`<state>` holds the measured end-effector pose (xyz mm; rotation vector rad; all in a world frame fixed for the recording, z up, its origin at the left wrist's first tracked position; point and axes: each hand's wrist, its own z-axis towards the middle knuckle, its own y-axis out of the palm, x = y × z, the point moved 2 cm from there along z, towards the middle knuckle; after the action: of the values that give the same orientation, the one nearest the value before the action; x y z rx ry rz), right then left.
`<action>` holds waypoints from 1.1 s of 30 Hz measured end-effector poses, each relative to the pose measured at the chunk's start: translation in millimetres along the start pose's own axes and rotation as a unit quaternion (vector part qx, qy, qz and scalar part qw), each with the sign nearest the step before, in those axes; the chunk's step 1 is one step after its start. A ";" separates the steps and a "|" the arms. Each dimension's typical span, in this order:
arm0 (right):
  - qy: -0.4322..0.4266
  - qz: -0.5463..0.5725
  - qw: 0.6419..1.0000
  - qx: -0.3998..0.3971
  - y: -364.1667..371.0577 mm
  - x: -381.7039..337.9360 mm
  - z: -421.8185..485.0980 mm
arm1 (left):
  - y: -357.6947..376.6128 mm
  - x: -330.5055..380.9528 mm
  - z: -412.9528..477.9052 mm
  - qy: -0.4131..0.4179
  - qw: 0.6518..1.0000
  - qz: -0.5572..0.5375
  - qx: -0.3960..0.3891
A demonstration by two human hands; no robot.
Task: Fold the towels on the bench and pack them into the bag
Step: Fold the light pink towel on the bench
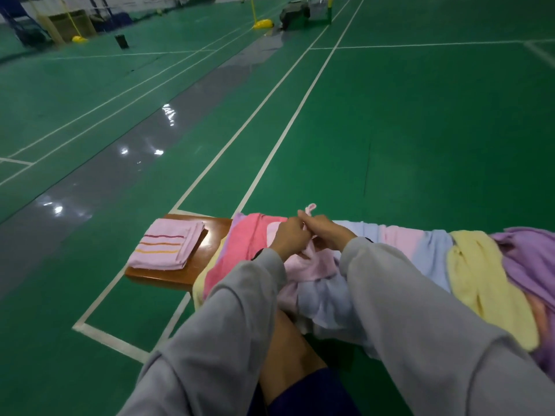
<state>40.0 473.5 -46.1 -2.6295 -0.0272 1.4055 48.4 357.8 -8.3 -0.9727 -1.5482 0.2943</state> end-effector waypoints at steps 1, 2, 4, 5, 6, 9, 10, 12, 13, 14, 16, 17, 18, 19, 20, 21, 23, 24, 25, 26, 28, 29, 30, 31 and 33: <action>0.002 -0.015 1.000 0.014 -5.0 8.3 5.5 | 7.3 -2.3 -0.6 -0.007 1.000 0.010 -0.013; 0.003 -0.028 0.999 0.028 -8.2 15.0 8.8 | 11.9 -4.7 -3.7 -0.020 0.999 0.011 -0.029; 0.008 -0.042 0.998 0.051 -12.3 23.3 10.9 | 17.7 -16.5 -7.5 -0.052 0.997 -0.024 -0.049; 0.008 -0.053 0.996 0.068 -13.7 24.6 8.3 | 18.6 -25.3 -6.0 -0.062 0.997 -0.038 -0.036; 0.005 -0.079 0.993 0.089 -15.1 25.1 4.8 | 14.8 -31.8 -4.5 -0.061 0.998 -0.029 -0.008; -0.011 -0.164 0.975 0.152 -19.0 24.1 -3.8 | -2.4 -55.3 2.8 -0.064 0.993 0.058 0.076; -0.012 -0.184 0.968 0.167 -19.2 24.6 -4.9 | -9.8 -59.2 1.9 -0.077 0.990 0.077 0.085; -0.009 -0.214 0.959 0.186 -17.1 29.0 -4.5 | -16.6 -77.6 6.3 -0.122 0.987 0.054 0.085; -0.002 -0.230 0.956 0.183 -15.9 30.2 -5.5 | -16.4 -87.3 8.5 -0.149 0.987 -0.007 0.067; 0.004 -0.241 0.956 0.167 -14.2 31.2 -6.5 | -15.8 -91.1 6.5 -0.178 0.980 -0.081 0.046; -0.003 -0.234 0.963 0.134 -10.5 32.7 -6.7 | -12.2 -94.3 0.7 -0.220 0.953 -0.207 -0.003; -0.011 -0.225 0.966 0.125 -10.2 32.3 -6.5 | -12.1 -91.5 -4.4 -0.230 0.944 -0.237 -0.026; -0.017 -0.212 0.969 0.128 -10.6 32.5 -6.2 | -11.3 -91.1 -8.1 -0.234 0.940 -0.244 -0.043; -0.018 -0.195 0.972 0.126 -11.3 34.0 -5.2 | -11.0 -92.1 -9.2 -0.238 0.937 -0.250 -0.053; -0.018 -0.173 0.978 0.112 -11.4 34.7 -8.5 | -10.8 -95.4 -5.3 -0.240 0.935 -0.258 -0.048; -0.021 -0.133 0.987 0.089 -11.6 35.7 -9.4 | -12.8 -99.5 -1.6 -0.238 0.934 -0.264 -0.029; -0.019 -0.076 0.997 0.026 -9.0 30.2 -17.9 | -14.9 -113.3 12.4 -0.221 0.928 -0.300 0.027; -0.014 -0.081 0.996 0.024 -8.9 24.2 -18.7 | -16.4 -117.1 16.7 -0.213 0.922 -0.319 0.044; -0.015 -0.122 0.991 0.046 -7.3 14.7 -20.6 | -24.7 -102.5 4.0 -0.197 0.919 -0.338 0.053; -0.016 -0.174 0.982 0.075 -6.2 4.6 -21.2 | -31.9 -94.2 -2.7 -0.172 0.914 -0.363 0.058; -0.036 -0.184 0.977 0.099 -0.6 -14.6 -18.4 | -51.4 -78.5 -12.0 -0.137 0.896 -0.416 0.075; -0.050 -0.151 0.983 0.089 4.4 -24.6 -19.8 | -60.8 -79.0 -9.5 -0.129 0.883 -0.444 0.079; -0.054 -0.117 0.989 0.078 9.2 -35.1 -22.2 | -68.9 -82.8 -3.3 -0.134 0.872 -0.465 0.071; -0.061 -0.080 0.992 0.073 14.8 -43.3 -21.1 | -78.6 -82.3 -5.4 -0.140 0.864 -0.480 0.051; -0.074 -0.028 0.994 0.077 30.3 -56.4 -19.4 | -94.4 -95.5 -0.5 -0.127 0.856 -0.499 0.037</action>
<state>22.8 435.9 6.4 -2.3788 -0.0103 1.5170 3.1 231.4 -11.0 0.0304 -2.0559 -0.2733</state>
